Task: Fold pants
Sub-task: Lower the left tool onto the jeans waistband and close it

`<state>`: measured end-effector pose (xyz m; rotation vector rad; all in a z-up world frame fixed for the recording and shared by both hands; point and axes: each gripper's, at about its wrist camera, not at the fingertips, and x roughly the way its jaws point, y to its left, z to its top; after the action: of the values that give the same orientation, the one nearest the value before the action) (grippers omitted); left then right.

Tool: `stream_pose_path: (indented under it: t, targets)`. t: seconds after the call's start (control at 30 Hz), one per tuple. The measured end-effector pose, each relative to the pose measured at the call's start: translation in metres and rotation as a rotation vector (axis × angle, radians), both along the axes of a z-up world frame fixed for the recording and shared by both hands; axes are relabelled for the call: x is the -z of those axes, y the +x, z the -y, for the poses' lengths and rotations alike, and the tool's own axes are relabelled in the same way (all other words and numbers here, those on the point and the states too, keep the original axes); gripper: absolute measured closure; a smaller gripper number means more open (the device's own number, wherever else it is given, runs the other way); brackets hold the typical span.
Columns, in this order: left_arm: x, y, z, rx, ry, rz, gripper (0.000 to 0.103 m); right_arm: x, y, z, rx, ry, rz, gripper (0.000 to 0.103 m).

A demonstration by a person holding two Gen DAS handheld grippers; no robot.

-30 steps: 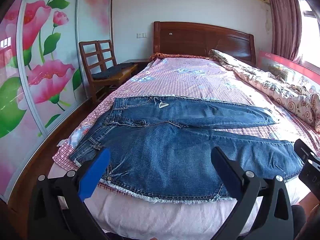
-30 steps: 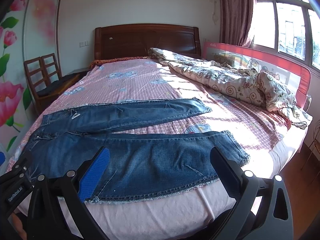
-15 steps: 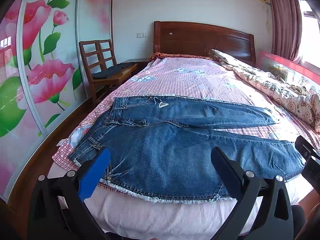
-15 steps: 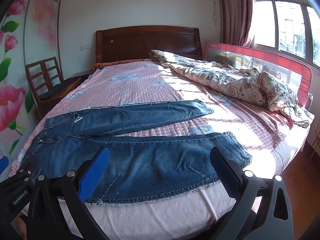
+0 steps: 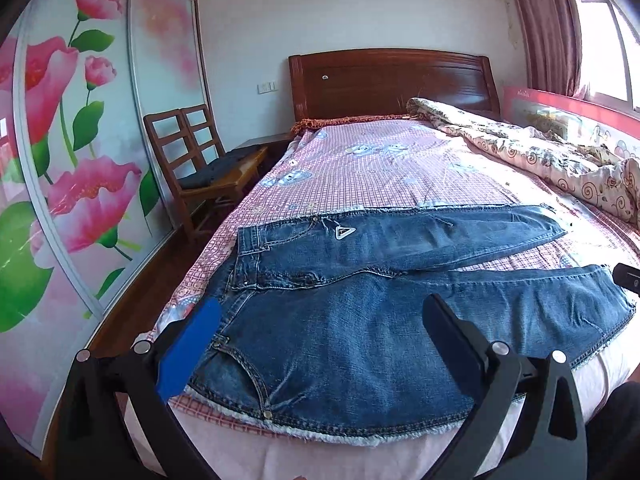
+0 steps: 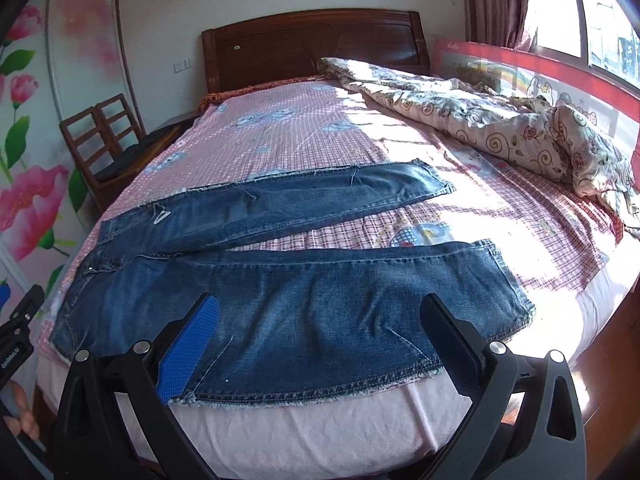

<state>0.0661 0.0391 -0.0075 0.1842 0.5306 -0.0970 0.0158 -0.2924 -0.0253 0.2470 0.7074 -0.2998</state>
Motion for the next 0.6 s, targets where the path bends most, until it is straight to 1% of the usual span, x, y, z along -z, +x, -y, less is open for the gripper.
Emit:
stream_pose_path:
  t: [0.07,0.13,0.17,0.23,0.3,0.33,0.37,0.4,0.43,0.47,0.5,0.6]
  targets:
    - [-0.004,0.028,-0.02,0.006,0.008,-0.038,0.002,0.012,0.021,0.032,-0.039,0.152,-0.08,0.003]
    - [-0.007,0.059,-0.042,0.043,-0.044,-0.073,0.002,0.025,0.041,0.06,-0.068,0.303,-0.14,0.003]
    - [-0.006,0.076,-0.053,0.058,-0.072,-0.09,0.002,0.03,0.05,0.07,-0.067,0.333,-0.158,0.003]
    - [-0.001,0.115,-0.069,0.111,-0.104,-0.161,0.002,0.033,0.065,0.084,-0.09,0.341,-0.174,0.003]
    - [0.011,0.158,-0.084,0.138,-0.128,-0.256,0.002,0.032,0.078,0.096,-0.098,0.356,-0.181,0.003]
    - [0.019,0.178,-0.091,0.145,-0.143,-0.294,0.002,0.032,0.084,0.101,-0.1,0.369,-0.182,0.003]
    - [0.026,0.198,-0.096,0.148,-0.143,-0.329,0.002,0.031,0.09,0.105,-0.103,0.383,-0.183,0.003]
    - [0.034,0.221,-0.1,0.156,-0.139,-0.385,0.002,0.029,0.095,0.107,-0.106,0.401,-0.184,0.003]
    - [0.043,0.242,-0.104,0.146,-0.14,-0.439,0.002,0.028,0.101,0.109,-0.11,0.413,-0.181,0.003]
    - [0.048,0.261,-0.11,0.123,-0.142,-0.464,0.002,0.026,0.106,0.11,-0.113,0.422,-0.179,0.003]
    - [0.052,0.278,-0.117,0.12,-0.176,-0.478,0.002,0.026,0.112,0.113,-0.11,0.424,-0.186,0.003]
    - [0.069,0.33,-0.136,0.161,-0.363,-0.583,0.002,0.029,0.123,0.116,-0.093,0.424,-0.215,0.003]
